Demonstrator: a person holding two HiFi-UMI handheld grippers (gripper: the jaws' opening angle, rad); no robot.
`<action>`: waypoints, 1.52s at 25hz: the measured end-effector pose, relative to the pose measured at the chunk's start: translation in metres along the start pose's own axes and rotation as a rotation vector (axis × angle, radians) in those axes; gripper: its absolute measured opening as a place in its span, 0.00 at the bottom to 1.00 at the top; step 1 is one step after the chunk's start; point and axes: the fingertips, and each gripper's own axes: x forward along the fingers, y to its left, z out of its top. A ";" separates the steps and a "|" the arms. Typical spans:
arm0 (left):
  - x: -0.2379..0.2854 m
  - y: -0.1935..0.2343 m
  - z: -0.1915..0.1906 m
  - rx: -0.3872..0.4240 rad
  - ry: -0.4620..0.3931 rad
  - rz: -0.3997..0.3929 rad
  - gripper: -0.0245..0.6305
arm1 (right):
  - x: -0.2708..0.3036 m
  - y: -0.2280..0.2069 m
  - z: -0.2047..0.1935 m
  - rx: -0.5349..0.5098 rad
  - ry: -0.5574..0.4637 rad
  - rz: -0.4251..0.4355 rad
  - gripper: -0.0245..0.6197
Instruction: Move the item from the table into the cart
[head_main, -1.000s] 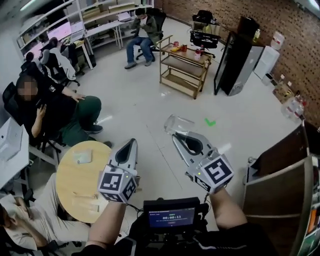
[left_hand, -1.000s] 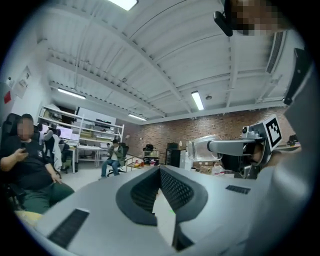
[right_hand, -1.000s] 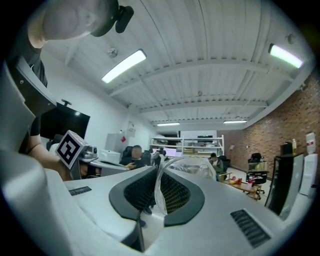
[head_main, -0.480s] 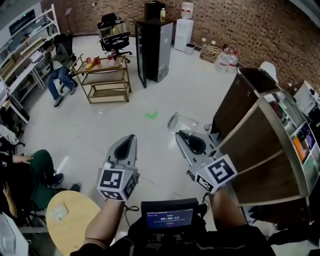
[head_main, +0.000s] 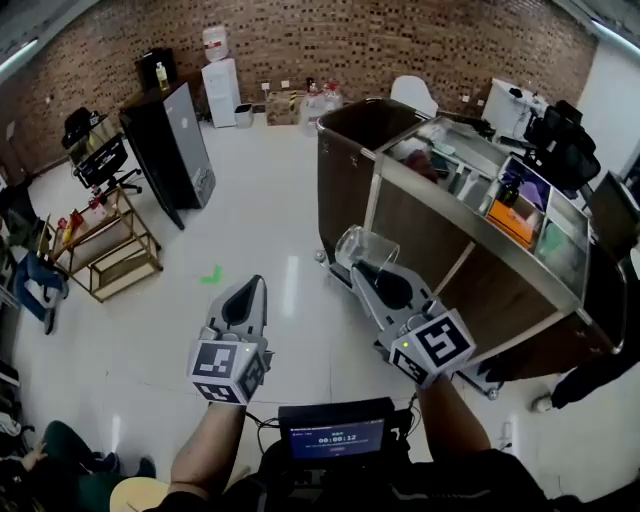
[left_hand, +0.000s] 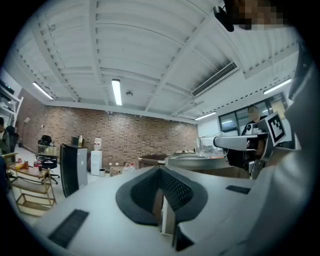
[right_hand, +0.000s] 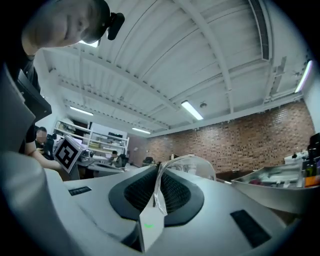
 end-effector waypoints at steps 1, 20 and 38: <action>0.028 -0.022 0.002 0.003 -0.002 -0.032 0.04 | -0.013 -0.030 0.000 -0.011 0.001 -0.030 0.07; 0.361 -0.337 0.050 0.078 -0.080 -0.802 0.04 | -0.225 -0.372 0.012 -0.114 0.031 -0.796 0.07; 0.485 -0.623 0.063 0.052 -0.034 -1.006 0.04 | -0.449 -0.589 -0.002 -0.052 0.304 -0.894 0.07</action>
